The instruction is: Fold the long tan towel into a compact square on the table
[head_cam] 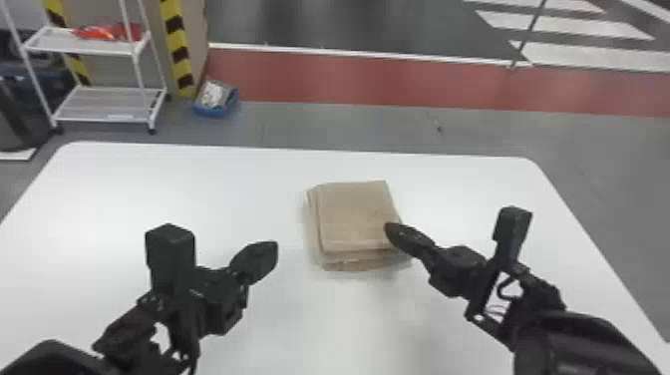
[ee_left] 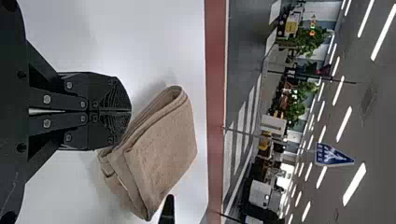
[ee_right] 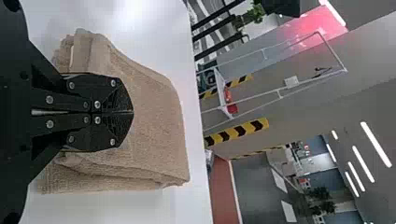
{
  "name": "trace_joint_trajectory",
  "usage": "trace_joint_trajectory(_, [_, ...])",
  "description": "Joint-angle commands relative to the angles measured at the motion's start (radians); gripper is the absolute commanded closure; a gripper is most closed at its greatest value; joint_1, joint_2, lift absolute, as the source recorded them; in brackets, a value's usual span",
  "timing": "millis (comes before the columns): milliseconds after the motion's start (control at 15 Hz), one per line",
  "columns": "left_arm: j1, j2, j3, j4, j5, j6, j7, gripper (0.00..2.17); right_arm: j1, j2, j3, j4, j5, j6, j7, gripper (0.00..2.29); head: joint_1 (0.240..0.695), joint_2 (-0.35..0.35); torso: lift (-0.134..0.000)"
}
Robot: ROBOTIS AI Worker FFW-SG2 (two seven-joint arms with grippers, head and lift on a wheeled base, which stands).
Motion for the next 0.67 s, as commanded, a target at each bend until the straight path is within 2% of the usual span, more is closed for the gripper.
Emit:
trace_joint_trajectory(0, [0.011, 0.000, 0.024, -0.019, -0.001, 0.007, 0.001, 1.93, 0.039, 0.002, -0.033, -0.095, -0.046, 0.007, 0.000, 1.24, 0.695, -0.143, -0.124])
trace_joint_trajectory(67, [0.015, 0.000, 0.033, -0.032, -0.001, 0.004, 0.009, 1.92, 0.056, 0.002, -0.056, -0.136, -0.058, 0.013, -0.002, 0.81, 0.695, -0.147, -0.124])
trace_joint_trajectory(133, [0.019, 0.000, 0.044, -0.044, -0.002, 0.004, 0.017, 1.63, 0.065, 0.002, -0.080, -0.162, -0.066, 0.016, -0.011, 0.36, 0.695, -0.150, -0.124])
trace_joint_trajectory(267, [0.025, 0.000, 0.074, -0.056, -0.002, -0.036, 0.035, 0.06, 0.073, -0.006, -0.085, -0.198, -0.020, 0.047, -0.045, 0.14, 0.695, -0.159, -0.124])
trace_joint_trajectory(400, [0.033, -0.001, 0.090, -0.058, -0.045, -0.140, 0.098, 0.00, 0.077, -0.032, -0.085, -0.230, -0.008, 0.105, -0.066, 0.08, 0.695, -0.162, -0.124])
trace_joint_trajectory(600, [0.039, -0.014, 0.111, -0.044, -0.133, -0.315, 0.218, 0.03, 0.082, -0.041, -0.083, -0.299, -0.009, 0.139, -0.095, 0.08, 0.695, -0.131, -0.124])
